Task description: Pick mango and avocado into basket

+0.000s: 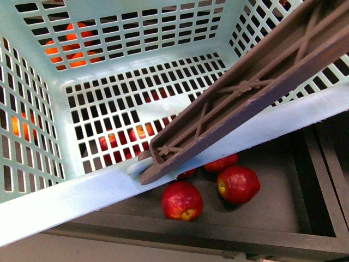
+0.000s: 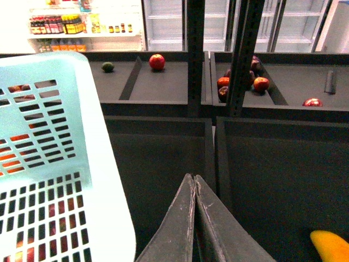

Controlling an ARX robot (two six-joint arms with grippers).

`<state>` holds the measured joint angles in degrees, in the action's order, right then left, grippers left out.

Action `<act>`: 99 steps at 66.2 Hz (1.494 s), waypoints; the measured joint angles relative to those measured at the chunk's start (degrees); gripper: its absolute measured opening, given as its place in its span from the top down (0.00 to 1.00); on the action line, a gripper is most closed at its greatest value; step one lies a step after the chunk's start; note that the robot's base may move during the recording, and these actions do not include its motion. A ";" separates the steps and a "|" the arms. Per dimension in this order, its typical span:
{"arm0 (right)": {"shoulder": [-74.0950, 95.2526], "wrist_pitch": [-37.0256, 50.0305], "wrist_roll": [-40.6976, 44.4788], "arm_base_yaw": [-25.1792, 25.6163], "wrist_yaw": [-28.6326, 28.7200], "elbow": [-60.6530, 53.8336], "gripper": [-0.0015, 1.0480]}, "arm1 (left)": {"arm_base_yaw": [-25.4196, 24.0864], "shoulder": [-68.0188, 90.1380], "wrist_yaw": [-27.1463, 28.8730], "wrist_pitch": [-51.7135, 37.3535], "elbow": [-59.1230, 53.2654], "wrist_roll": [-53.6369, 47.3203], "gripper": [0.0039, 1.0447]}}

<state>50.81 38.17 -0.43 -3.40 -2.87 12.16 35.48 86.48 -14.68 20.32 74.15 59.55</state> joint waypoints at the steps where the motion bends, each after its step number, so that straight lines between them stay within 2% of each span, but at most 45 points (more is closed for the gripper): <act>1: -0.59 -0.04 0.15 0.85 1.75 -0.55 0.98 | 0.00 0.00 0.00 0.00 0.00 0.02 0.86; 7: -3.04 -0.61 0.11 2.91 2.43 -2.40 0.98 | 0.00 0.00 -0.07 0.00 0.00 0.04 0.86; 19: -10.29 -3.93 0.13 3.21 2.84 -6.54 0.98 | 0.00 0.00 -0.13 0.00 0.00 0.09 0.86; 30: -11.85 -4.48 0.20 3.21 2.84 -7.17 0.61 | 0.00 0.00 -0.09 0.00 0.00 0.09 0.86; 41: -11.87 -4.48 0.20 3.21 2.84 -7.17 0.36 | 0.00 0.00 -0.11 0.00 0.00 0.09 0.86; 50: -11.89 -4.48 0.17 3.21 2.84 -7.17 0.07 | 0.00 0.00 -0.15 0.00 0.00 0.13 0.86; 99: -12.09 -4.52 0.22 3.37 2.84 -7.26 0.08 | -0.02 0.00 -0.02 0.00 0.09 0.17 0.86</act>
<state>38.72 33.65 -0.21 -0.03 -0.03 4.91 35.46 86.48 -14.70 20.32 74.24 59.72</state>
